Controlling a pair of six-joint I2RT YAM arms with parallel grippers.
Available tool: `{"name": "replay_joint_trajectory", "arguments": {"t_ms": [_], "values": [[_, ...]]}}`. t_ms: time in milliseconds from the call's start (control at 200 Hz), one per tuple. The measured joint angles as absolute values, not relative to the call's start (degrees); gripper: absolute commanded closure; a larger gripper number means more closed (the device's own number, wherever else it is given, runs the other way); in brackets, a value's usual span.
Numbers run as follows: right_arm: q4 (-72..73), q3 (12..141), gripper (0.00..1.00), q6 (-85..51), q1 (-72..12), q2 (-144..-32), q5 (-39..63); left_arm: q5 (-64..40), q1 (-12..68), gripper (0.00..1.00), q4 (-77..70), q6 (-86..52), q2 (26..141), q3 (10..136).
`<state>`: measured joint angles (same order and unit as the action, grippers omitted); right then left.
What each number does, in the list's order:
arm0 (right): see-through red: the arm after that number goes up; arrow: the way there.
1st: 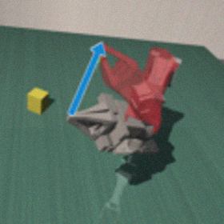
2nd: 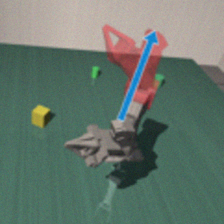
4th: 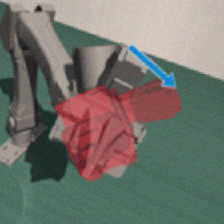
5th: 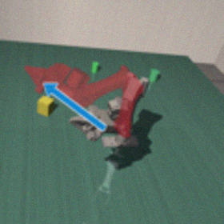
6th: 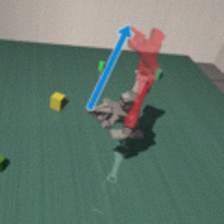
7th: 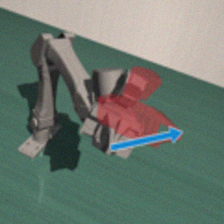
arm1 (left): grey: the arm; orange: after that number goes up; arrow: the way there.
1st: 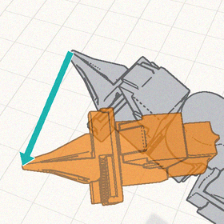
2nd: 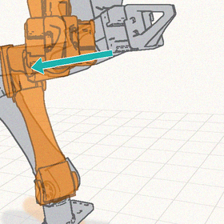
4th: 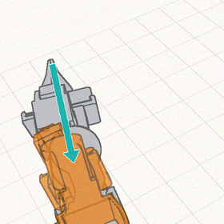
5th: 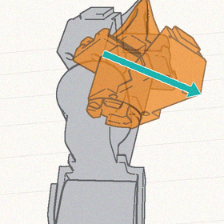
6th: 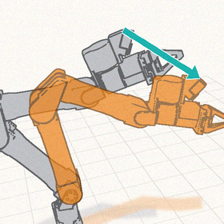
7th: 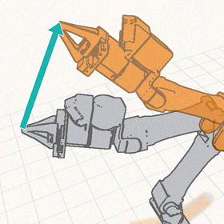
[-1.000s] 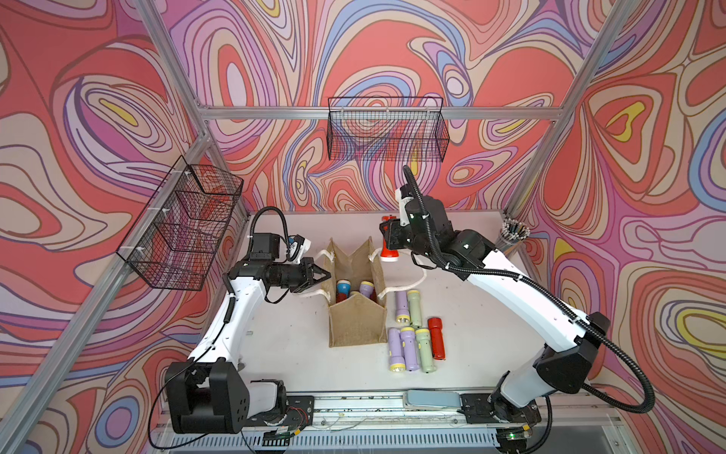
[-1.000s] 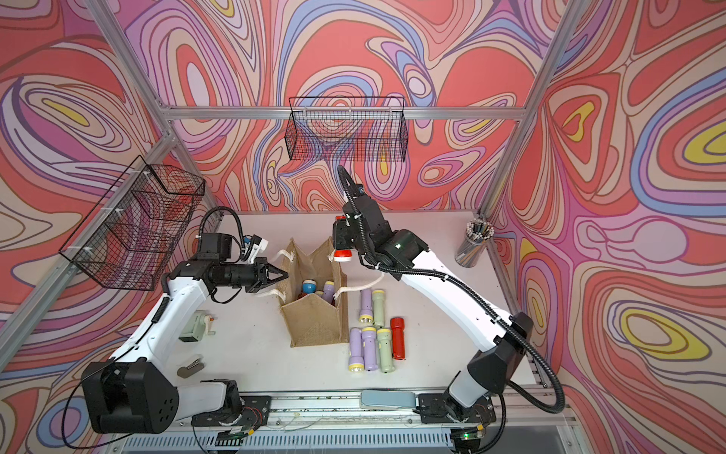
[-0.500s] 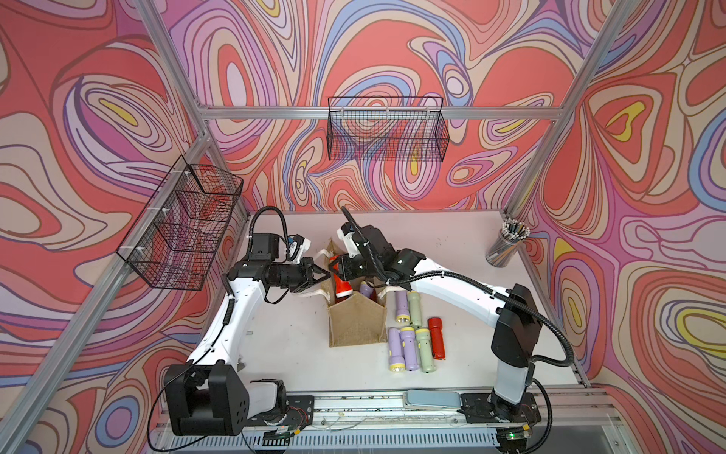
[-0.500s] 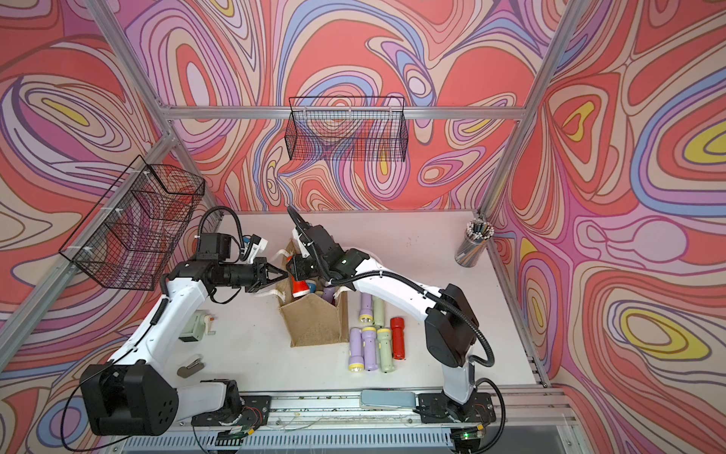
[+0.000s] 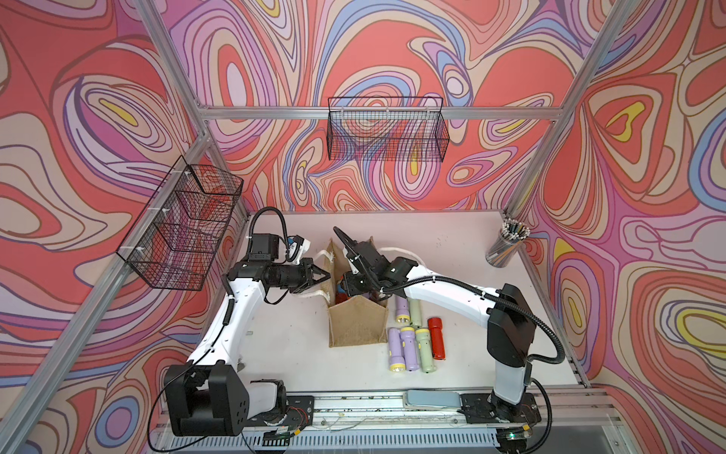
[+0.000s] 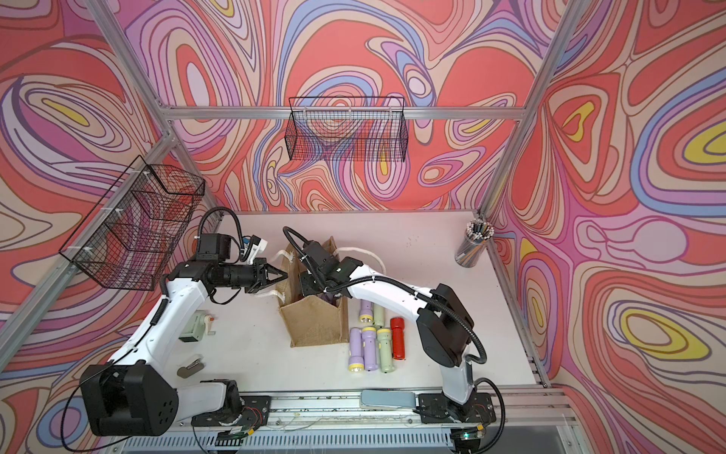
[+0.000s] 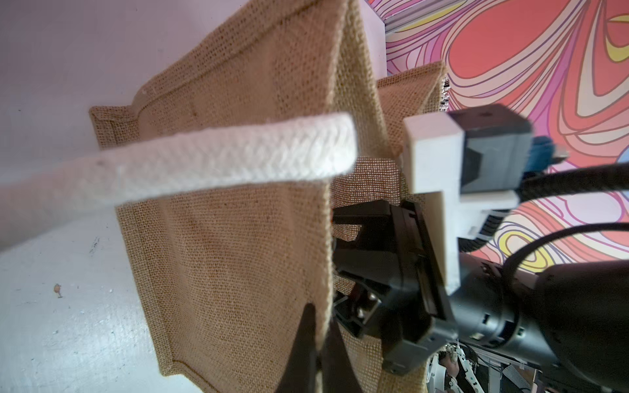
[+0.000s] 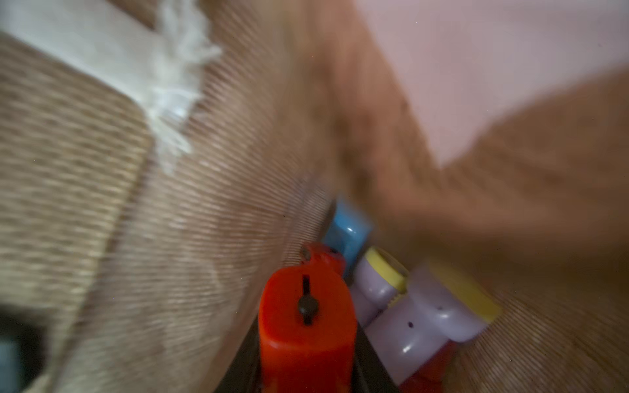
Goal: Put the flashlights into the tote bags
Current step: Place the flashlight in the canvas bag.
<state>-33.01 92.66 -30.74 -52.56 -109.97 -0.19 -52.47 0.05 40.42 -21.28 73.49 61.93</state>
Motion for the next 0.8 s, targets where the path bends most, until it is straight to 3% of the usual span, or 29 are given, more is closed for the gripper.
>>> {"name": "replay_joint_trajectory", "arguments": {"t_ms": [646,801], "values": [[-41.4,96.6,0.88,-32.6,-53.0,-117.9,-9.3,-52.5,0.1,0.99,40.2,-21.3,73.5,61.9],[-45.1,96.4,0.80,-32.0,-53.0,-118.6,-10.1,-52.6,0.1,0.99,40.1,-21.3,73.5,61.9]]}}
